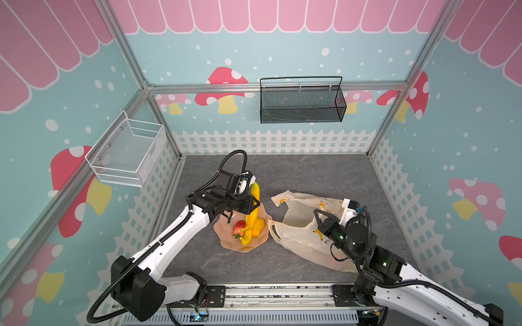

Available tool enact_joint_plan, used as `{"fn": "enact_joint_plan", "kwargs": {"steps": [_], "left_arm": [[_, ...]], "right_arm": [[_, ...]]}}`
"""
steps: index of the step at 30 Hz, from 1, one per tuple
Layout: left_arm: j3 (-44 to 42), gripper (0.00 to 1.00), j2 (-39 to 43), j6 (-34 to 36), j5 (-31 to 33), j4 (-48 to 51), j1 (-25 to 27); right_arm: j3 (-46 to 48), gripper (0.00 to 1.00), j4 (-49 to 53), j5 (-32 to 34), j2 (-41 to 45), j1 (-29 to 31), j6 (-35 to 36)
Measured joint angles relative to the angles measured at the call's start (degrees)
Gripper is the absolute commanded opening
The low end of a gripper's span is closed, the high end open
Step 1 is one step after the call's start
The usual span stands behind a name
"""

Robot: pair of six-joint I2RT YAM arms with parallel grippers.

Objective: Place the fruits into the plastic bag
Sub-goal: 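Lift the banana with the left gripper and carry it toward the bag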

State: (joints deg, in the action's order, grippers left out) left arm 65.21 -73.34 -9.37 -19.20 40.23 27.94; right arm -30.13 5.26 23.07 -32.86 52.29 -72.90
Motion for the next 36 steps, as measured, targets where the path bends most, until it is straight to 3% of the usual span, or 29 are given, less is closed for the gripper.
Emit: {"fn": "enact_joint_plan", "kwargs": {"steps": [27,30,36], "left_arm": [[-7.17,0.20,-0.39,1.33,-6.32,-2.29,15.72],[-7.06,0.21,-1.97,2.38,-4.02,-1.51,15.80],[-6.93,0.22,-0.92,5.33,7.06,0.35,15.41]], "right_arm": [[0.00,0.00,-0.07,-0.92,-2.01,0.00,0.04],[0.00,0.00,-0.07,-1.09,-2.38,0.00,0.11],[-0.17,0.00,-0.02,-1.11,-2.40,0.00,0.48]]}}
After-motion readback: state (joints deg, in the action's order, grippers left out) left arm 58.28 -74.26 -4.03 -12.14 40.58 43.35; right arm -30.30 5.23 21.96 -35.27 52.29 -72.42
